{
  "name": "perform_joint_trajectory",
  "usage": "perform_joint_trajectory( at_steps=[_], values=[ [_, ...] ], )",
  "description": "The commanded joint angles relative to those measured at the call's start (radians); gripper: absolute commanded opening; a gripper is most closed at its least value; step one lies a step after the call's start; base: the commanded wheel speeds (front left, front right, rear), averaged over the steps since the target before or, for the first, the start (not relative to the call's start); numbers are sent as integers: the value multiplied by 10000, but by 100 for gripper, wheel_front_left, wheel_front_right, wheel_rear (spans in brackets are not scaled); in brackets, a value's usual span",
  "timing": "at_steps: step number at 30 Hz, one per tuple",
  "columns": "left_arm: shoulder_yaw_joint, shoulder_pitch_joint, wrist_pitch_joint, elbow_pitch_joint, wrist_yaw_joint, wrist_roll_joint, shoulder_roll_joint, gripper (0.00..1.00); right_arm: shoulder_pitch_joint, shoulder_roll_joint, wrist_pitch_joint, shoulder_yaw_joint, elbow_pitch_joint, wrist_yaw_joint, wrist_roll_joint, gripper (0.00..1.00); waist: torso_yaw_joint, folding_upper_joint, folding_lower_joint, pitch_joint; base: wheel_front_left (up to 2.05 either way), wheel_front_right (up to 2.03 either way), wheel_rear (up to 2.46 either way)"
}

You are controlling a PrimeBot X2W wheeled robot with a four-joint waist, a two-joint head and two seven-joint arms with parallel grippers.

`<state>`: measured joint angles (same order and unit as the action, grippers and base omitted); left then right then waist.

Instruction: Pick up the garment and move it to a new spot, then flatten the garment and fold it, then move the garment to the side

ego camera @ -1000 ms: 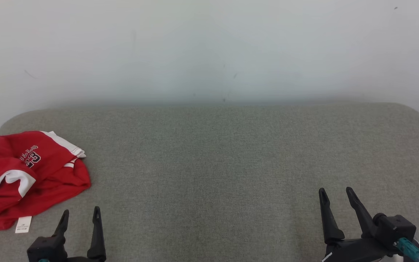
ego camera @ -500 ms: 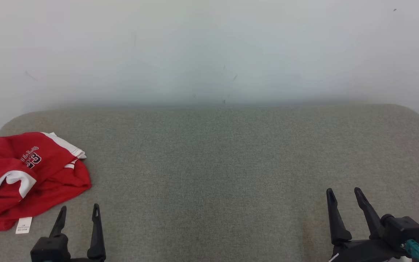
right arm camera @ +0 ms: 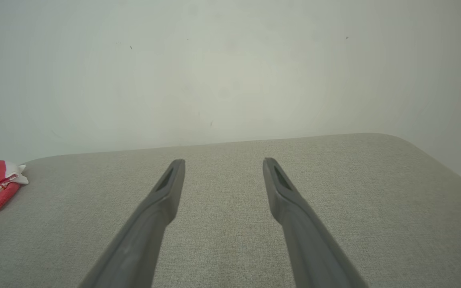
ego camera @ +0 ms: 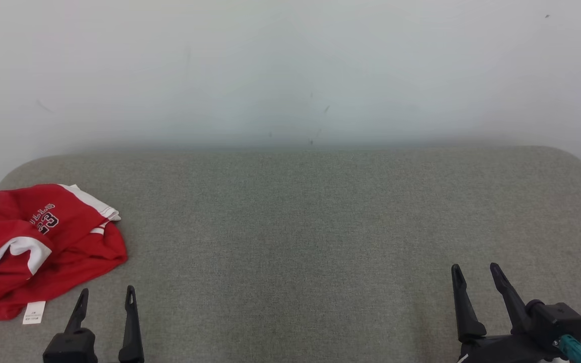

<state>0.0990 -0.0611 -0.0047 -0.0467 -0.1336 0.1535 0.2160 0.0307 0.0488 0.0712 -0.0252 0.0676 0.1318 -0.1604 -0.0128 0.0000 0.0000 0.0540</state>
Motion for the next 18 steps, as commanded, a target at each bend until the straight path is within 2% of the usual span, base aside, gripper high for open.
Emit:
perform_joint_trajectory(
  at_steps=[1, 18],
  values=[
    [29, -51, -71, 22, -69, 21, 16, 100, 66, 29, 49, 15, 9, -21, -61, 100, 6, 0, 0, -8, 0, 0, 0],
    [21, 97, -116, 179, -140, 271, 8, 100, 82, 28, -2, 0, 57, -21, -149, 100, -85, 0, 0, 19, 0, 0, 0]
  ],
)
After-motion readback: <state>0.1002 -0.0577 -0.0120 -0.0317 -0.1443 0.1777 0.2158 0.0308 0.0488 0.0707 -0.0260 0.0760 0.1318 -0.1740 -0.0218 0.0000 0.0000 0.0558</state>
